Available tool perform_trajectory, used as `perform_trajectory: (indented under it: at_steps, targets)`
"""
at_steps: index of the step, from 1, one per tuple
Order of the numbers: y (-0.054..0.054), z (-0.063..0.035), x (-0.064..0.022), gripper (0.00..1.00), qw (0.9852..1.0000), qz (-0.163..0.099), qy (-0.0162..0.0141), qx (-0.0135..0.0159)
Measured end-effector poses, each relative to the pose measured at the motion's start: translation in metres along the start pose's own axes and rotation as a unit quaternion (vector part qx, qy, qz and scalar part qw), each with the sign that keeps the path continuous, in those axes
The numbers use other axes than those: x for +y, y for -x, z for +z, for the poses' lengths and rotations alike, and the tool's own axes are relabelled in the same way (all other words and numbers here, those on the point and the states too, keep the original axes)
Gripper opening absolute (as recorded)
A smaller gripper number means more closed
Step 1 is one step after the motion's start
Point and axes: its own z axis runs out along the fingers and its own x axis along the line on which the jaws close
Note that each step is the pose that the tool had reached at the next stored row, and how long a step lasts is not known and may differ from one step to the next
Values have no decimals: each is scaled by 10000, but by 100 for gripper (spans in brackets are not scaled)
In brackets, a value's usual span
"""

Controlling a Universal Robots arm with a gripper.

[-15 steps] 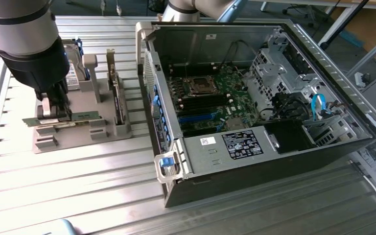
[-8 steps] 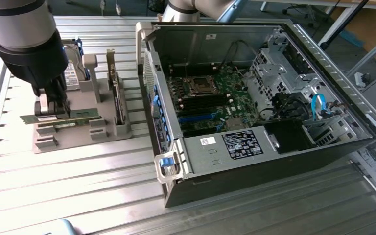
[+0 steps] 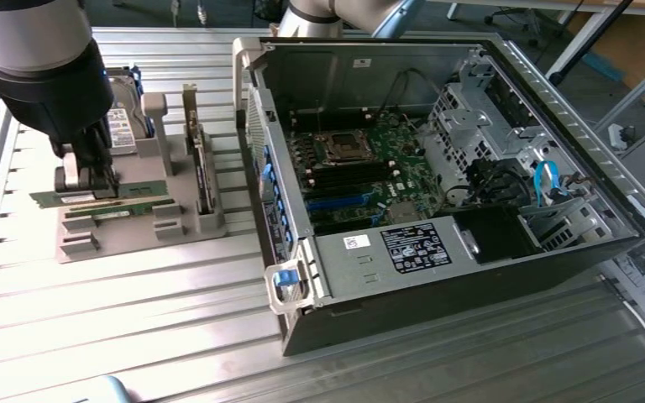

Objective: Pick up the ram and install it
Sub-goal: 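Pick up the ram and move it above insertion slot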

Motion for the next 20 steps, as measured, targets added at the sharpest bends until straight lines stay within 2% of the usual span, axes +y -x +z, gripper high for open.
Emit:
perform_trajectory:
  at_steps: [20]
  targets:
    - [-3, -212, -1, 13, 10000, 0, 0, 0]
